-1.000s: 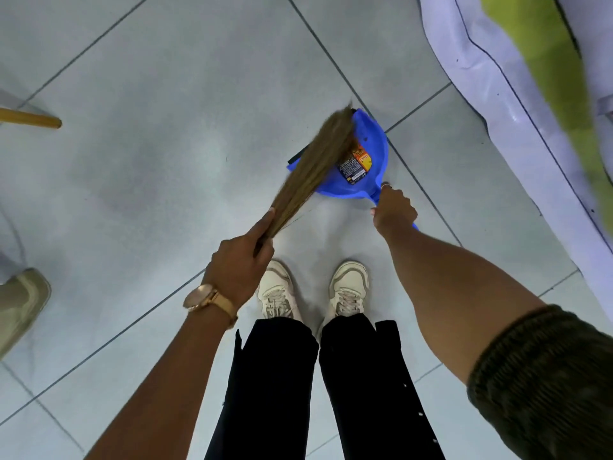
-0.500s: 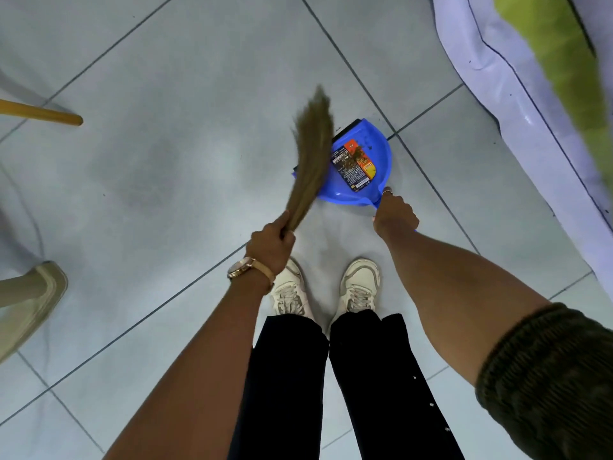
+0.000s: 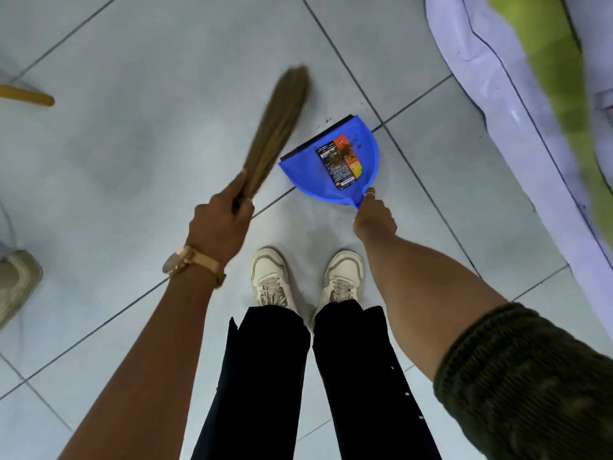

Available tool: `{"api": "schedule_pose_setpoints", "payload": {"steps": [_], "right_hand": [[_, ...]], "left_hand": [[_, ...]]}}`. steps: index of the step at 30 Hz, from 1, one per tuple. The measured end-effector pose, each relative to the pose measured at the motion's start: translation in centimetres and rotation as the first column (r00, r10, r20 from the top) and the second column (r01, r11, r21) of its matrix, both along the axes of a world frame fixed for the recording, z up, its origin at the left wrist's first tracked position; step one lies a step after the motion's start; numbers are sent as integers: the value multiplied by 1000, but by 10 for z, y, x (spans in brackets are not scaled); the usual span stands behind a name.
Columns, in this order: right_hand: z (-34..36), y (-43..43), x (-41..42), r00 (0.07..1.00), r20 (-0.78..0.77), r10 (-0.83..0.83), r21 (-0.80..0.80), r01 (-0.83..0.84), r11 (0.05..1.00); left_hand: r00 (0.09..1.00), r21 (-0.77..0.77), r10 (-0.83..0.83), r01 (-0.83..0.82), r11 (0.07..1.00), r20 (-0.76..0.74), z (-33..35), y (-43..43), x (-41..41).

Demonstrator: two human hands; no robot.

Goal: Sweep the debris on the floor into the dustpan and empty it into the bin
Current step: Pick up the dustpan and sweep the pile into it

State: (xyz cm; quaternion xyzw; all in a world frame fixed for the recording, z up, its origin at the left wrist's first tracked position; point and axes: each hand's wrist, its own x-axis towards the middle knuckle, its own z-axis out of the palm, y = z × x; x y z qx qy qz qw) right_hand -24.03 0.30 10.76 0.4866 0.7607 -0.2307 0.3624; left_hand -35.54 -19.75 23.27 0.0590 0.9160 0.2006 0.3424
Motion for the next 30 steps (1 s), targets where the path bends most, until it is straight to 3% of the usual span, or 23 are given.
{"api": "schedule_pose_setpoints", "payload": {"steps": [5,10,16,23,27,30], "right_hand": [[-6,7,1,1000,23,14,10,-14,1000],[-14,28,-13,999,5,54,32,-55,998],[4,34,-6,998,-56,23,37,-21,999],[99,18,43,968,-104,-228,-53,223,973],[175,7,94,895,-242,-374,-29,378,925],[228,-1,131,818,-357,-451,-23,475,880]], "left_hand": [[982,-46,78,-71,996,170,-17,23,-20],[965,-48,-84,99,994,249,1,36,4],[981,18,-63,61,998,184,85,11,36],[996,84,85,-87,993,20,174,-9,33],[992,104,111,-105,989,-51,202,5,31],[998,94,26,-20,995,-64,211,17,41]]}}
